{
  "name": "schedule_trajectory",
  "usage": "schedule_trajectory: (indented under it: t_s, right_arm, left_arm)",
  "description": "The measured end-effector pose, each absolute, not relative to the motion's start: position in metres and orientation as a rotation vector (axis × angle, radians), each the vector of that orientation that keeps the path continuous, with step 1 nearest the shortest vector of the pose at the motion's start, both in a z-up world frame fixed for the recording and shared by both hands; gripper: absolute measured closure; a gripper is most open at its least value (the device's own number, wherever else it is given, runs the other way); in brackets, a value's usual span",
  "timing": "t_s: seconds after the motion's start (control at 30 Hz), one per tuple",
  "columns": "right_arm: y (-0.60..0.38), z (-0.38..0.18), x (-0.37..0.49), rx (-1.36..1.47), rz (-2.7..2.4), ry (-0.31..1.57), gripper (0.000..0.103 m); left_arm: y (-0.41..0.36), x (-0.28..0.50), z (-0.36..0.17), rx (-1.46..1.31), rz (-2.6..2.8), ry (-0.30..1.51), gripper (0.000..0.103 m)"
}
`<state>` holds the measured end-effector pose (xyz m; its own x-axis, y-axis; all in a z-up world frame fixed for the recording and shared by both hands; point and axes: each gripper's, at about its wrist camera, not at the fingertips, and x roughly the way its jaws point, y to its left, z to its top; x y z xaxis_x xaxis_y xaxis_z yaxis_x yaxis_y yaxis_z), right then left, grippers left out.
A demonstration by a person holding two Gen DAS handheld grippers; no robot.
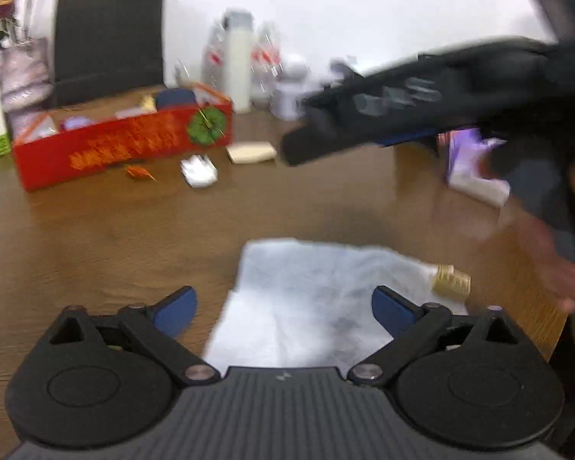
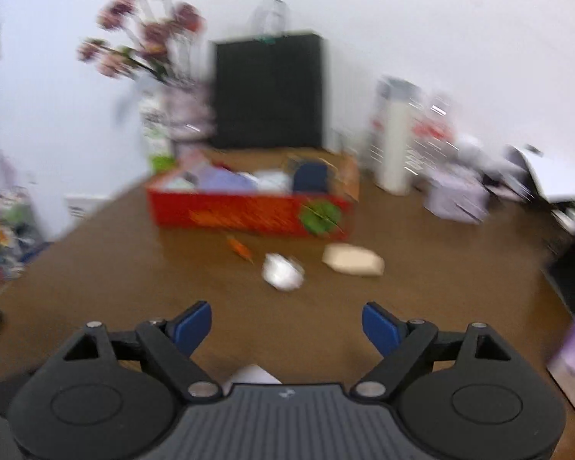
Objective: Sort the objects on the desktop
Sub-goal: 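Grasp the white cloth with the left gripper while the right grasps the small beige box, then carry the white cloth and small beige box into the red box and release both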
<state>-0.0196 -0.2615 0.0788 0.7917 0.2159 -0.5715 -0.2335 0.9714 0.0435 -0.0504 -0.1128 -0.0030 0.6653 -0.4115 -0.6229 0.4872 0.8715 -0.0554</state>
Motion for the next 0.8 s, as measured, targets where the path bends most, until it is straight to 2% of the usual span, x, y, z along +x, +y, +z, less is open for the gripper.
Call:
schedule_trajectory:
  t_s: [0.03, 0.07, 0.1, 0.17, 0.2, 0.23, 0.27, 0.43, 0.57, 0.63, 0.73, 0.8]
  right_arm:
    - [-0.271, 0.073, -0.027, -0.022, 0.220, 0.614, 0.019]
    - [-0.282, 0.066, -0.035, -0.002, 0.212, 0.623, 0.019]
    - [-0.291, 0.058, -0.042, 0.018, 0.216, 0.637, 0.024]
    - [-0.307, 0.042, -0.050, 0.062, 0.250, 0.679, 0.037]
    - [-0.311, 0.035, -0.051, 0.078, 0.264, 0.699, 0.045]
    - [-0.314, 0.029, -0.051, 0.088, 0.259, 0.717, 0.047]
    - [-0.314, 0.026, -0.053, 0.088, 0.242, 0.718, 0.047]
    - [-0.294, 0.023, -0.052, 0.043, 0.288, 0.660, 0.047]
    - [-0.240, 0.011, -0.043, -0.031, 0.432, 0.692, 0.050]
    - [-0.213, 0.005, -0.044, -0.084, 0.480, 0.694, 0.064]
    - [-0.200, -0.003, -0.044, -0.090, 0.478, 0.654, 0.080]
    - [-0.205, -0.002, -0.038, -0.049, 0.447, 0.654, 0.083]
  left_arm:
    - [-0.115, -0.047, -0.007, 0.119, -0.516, 0.698, 0.021]
    - [-0.116, -0.049, -0.011, 0.126, -0.508, 0.686, 0.027]
    - [-0.117, -0.052, -0.012, 0.155, -0.493, 0.666, 0.034]
    - [-0.115, -0.053, -0.013, 0.182, -0.477, 0.642, 0.061]
    - [-0.111, -0.052, -0.012, 0.187, -0.477, 0.639, 0.069]
    - [-0.107, -0.050, -0.011, 0.200, -0.449, 0.635, 0.090]
    - [-0.104, -0.049, -0.013, 0.214, -0.403, 0.634, 0.099]
    - [-0.042, -0.033, -0.014, 0.113, -0.232, 0.670, 0.100]
    - [-0.018, -0.026, -0.012, 0.059, -0.151, 0.681, 0.100]
    - [-0.015, -0.025, -0.011, 0.060, -0.142, 0.665, 0.100]
    - [-0.012, -0.028, -0.014, 0.070, -0.130, 0.639, 0.100]
    - [-0.008, -0.027, -0.013, 0.069, -0.112, 0.641, 0.100]
